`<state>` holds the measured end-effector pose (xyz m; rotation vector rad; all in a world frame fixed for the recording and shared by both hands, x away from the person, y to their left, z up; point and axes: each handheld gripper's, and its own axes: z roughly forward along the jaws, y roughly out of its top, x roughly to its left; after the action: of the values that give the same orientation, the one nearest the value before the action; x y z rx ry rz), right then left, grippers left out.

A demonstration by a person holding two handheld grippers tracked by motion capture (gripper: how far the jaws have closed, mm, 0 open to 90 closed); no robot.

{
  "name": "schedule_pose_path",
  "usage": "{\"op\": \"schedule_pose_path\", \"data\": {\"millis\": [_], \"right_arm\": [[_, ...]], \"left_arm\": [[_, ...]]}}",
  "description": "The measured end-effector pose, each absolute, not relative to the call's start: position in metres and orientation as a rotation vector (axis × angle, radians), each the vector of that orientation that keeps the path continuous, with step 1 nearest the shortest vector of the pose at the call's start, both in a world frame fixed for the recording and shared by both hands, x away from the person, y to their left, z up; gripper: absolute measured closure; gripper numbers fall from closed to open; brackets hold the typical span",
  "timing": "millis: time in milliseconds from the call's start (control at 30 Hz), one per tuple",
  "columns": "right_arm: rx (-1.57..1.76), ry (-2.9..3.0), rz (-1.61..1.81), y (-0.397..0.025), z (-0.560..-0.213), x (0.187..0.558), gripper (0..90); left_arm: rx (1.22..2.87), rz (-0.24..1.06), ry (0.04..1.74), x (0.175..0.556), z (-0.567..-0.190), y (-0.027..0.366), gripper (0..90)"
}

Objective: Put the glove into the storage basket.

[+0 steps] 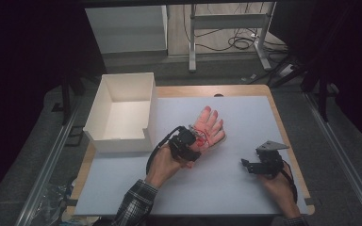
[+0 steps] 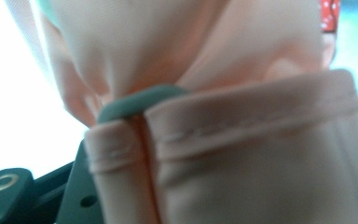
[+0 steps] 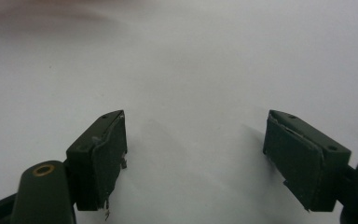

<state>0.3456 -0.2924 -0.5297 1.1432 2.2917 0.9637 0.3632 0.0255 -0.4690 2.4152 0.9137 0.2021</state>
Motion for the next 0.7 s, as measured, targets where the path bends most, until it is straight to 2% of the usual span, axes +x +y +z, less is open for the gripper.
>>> {"op": "schedule_pose_path", "data": {"millis": [700], "right_arm": [[1.145, 2.293, 0.963, -0.292, -0.530, 0.345, 21.7]], "left_arm": [[2.424, 0.240, 0.982, 0.387, -0.427, 0.040, 48.5]]}}
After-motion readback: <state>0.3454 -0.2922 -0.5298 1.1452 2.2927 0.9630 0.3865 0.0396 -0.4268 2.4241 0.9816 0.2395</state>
